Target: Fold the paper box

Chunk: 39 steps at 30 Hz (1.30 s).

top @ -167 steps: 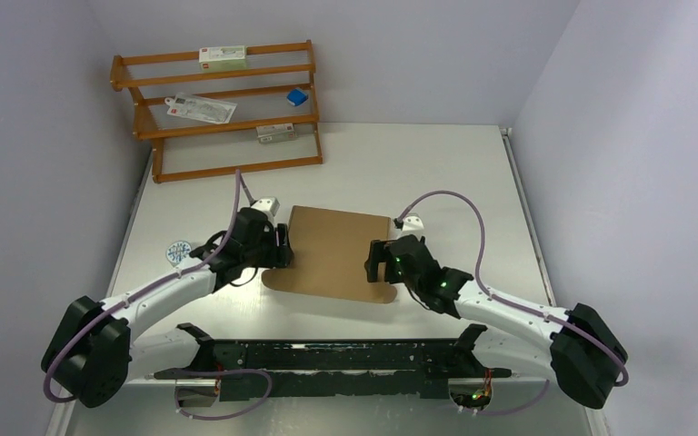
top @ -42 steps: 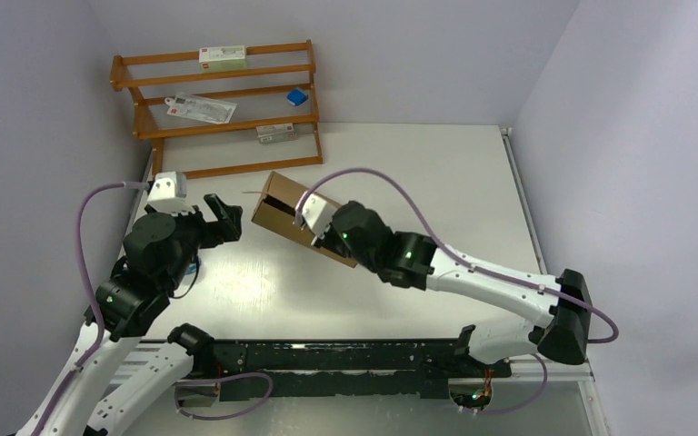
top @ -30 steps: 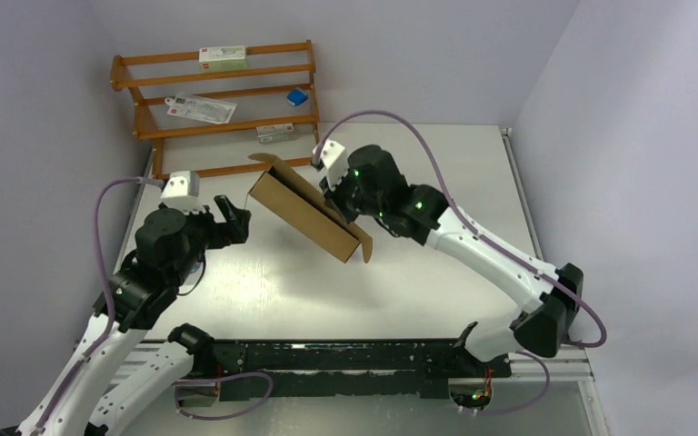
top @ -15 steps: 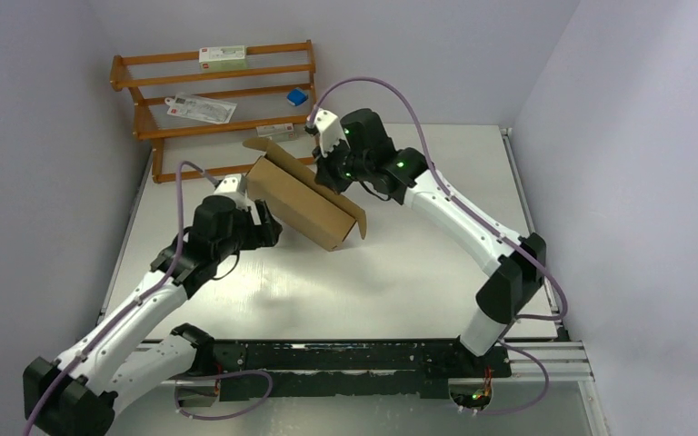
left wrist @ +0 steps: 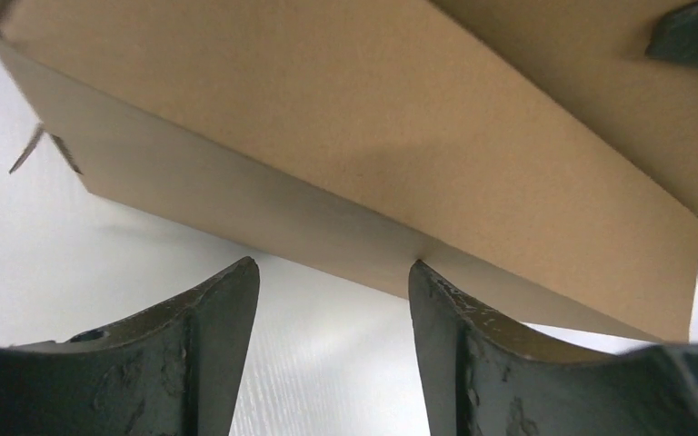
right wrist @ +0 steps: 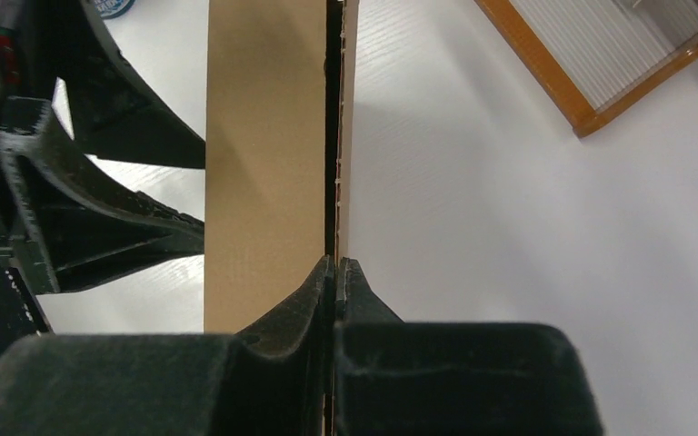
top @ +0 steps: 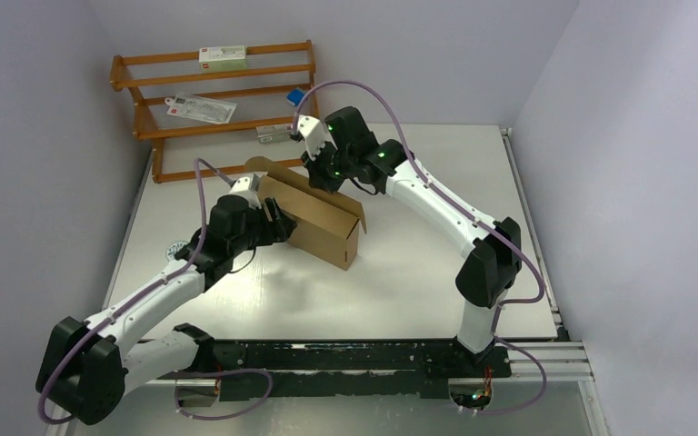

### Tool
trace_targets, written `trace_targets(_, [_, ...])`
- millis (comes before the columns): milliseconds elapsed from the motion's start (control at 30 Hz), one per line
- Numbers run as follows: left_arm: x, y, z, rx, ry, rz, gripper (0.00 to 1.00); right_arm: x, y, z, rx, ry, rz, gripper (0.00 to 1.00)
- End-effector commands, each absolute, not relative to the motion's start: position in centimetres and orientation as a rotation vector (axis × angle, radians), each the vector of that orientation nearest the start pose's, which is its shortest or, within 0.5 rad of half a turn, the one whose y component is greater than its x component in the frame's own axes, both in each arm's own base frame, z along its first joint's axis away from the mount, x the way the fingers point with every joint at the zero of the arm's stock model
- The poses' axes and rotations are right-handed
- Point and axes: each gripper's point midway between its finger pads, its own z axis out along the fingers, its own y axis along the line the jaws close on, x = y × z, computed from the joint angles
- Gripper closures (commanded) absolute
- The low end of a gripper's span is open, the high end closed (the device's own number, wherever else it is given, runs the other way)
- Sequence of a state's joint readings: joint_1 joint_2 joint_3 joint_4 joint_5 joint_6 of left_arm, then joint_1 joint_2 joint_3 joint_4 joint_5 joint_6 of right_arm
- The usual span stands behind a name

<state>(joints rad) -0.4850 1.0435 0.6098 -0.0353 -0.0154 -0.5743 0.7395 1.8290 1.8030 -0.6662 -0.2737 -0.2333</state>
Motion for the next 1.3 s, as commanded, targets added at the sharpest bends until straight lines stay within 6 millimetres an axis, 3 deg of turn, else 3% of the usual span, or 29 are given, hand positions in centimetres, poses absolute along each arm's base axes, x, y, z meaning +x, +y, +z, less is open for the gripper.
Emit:
trace_targets(0, [29.6, -20.0, 15.4, -0.102, 2.043, -0.811, 0.36, 31.8, 35.2, 18.6, -1.357, 2.093, 0.577, 0.97])
trace_targets(400, [27.7, -22.9, 17.3, -0.043, 1.970, -0.945, 0.38, 31.4, 35.2, 16.3, -1.506, 2.023, 0.528, 0.91])
trace_targets(633, [26.5, -24.1, 17.8, -0.017, 1.954, -0.996, 0.37, 32.7, 35.4, 16.8, -1.551, 1.957, 0.464, 0.89])
trace_targets(767, [26.9, -22.3, 18.4, -0.020, 1.976, -0.858, 0.30, 33.1, 35.2, 18.0, -1.522, 1.933, 0.441, 0.80])
trace_targets(900, [27.2, -19.5, 19.4, -0.015, 2.002, -0.663, 0.22, 33.7, 34.7, 20.2, -1.445, 1.909, 0.396, 0.65])
trace_targets(1100, [27.9, -15.7, 21.6, 0.023, 2.032, -0.404, 0.13, 34.1, 33.9, 24.0, -1.312, 1.857, 0.377, 0.53])
trace_targets(1267, [29.1, -13.8, 24.3, 0.066, 2.033, -0.322, 0.10, 34.4, 32.4, 26.0, -1.186, 1.850, 0.333, 0.42])
